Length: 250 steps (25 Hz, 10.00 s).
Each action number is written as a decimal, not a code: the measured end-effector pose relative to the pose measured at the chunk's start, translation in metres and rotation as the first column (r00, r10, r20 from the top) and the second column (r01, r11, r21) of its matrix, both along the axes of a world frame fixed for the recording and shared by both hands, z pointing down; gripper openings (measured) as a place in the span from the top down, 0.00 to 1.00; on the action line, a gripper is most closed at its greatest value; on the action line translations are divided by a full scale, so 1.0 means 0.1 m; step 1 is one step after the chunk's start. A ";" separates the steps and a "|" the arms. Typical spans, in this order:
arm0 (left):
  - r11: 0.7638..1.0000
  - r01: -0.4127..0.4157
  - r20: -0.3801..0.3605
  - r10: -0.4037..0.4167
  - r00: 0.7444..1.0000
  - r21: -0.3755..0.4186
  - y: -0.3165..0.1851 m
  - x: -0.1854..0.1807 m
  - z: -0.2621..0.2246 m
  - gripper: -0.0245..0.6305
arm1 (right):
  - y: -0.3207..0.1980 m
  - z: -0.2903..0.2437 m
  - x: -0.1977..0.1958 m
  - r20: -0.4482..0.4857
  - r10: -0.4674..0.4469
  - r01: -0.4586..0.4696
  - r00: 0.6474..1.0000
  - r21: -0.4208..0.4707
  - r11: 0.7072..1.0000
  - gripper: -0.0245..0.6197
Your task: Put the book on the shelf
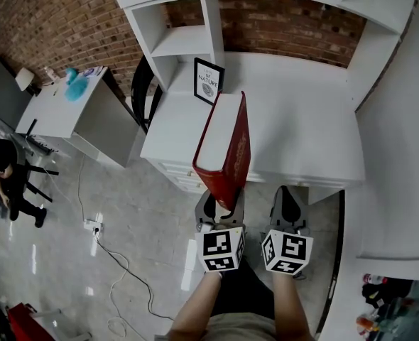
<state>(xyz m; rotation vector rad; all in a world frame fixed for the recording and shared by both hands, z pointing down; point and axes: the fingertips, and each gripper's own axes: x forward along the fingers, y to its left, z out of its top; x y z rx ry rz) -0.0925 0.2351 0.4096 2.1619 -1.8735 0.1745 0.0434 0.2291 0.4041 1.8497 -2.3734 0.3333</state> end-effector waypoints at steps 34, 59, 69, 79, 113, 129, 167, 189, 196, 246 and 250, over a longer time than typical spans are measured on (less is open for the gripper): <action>0.992 -0.123 -0.016 0.123 0.992 -0.026 -1.77 0.03 0.12 0.59 | -1.70 0.11 -0.14 -0.030 0.076 -0.077 0.997 -0.026 0.997 0.94; 0.995 -0.092 0.003 0.092 0.996 -0.042 -2.40 0.17 0.21 0.59 | -2.35 0.18 0.00 -0.028 0.044 -0.045 0.999 -0.040 0.998 0.94; 0.998 -0.029 0.016 0.030 0.999 -0.053 -2.85 0.37 0.25 0.59 | -2.86 0.16 0.22 -0.037 -0.017 0.016 0.999 -0.032 0.999 0.94; 0.999 0.027 0.019 -0.026 0.999 -0.047 -3.22 0.48 0.26 0.59 | -3.30 0.10 0.30 -0.028 -0.078 0.078 0.997 -0.017 0.997 0.94; 0.993 0.089 0.079 -0.082 0.993 -0.081 -4.02 0.65 0.72 0.59 | -3.91 0.38 0.49 -0.005 -0.095 0.095 0.995 -0.064 0.993 0.94; 0.990 0.075 0.080 -0.065 0.995 -0.120 -4.35 0.43 1.00 0.59 | -4.09 0.53 0.31 -0.007 -0.065 0.064 0.998 -0.092 0.994 0.94; 0.979 0.084 0.114 -0.063 0.992 -0.188 -4.50 0.47 1.42 0.59 | -4.15 0.61 0.36 -0.009 -0.040 0.039 0.999 -0.102 0.994 0.94; 0.971 0.056 0.124 -0.027 0.992 -0.234 -4.60 0.49 1.62 0.59 | -4.19 0.66 0.34 -0.009 -0.034 0.033 0.999 -0.114 0.993 0.94; 0.972 0.051 0.125 -0.022 0.992 -0.229 -4.75 0.52 1.62 0.59 | -4.26 0.65 0.39 -0.013 -0.024 0.023 1.000 -0.113 0.993 0.94; 0.978 0.007 0.068 0.007 0.998 -0.209 -4.21 0.50 1.48 0.94 | -4.13 0.64 0.16 -0.005 -0.065 0.064 0.998 -0.111 0.992 0.94; 0.978 0.001 0.062 0.012 0.998 -0.209 -4.27 0.51 1.47 0.94 | -4.14 0.65 0.17 -0.006 -0.060 0.059 0.998 -0.114 0.992 0.94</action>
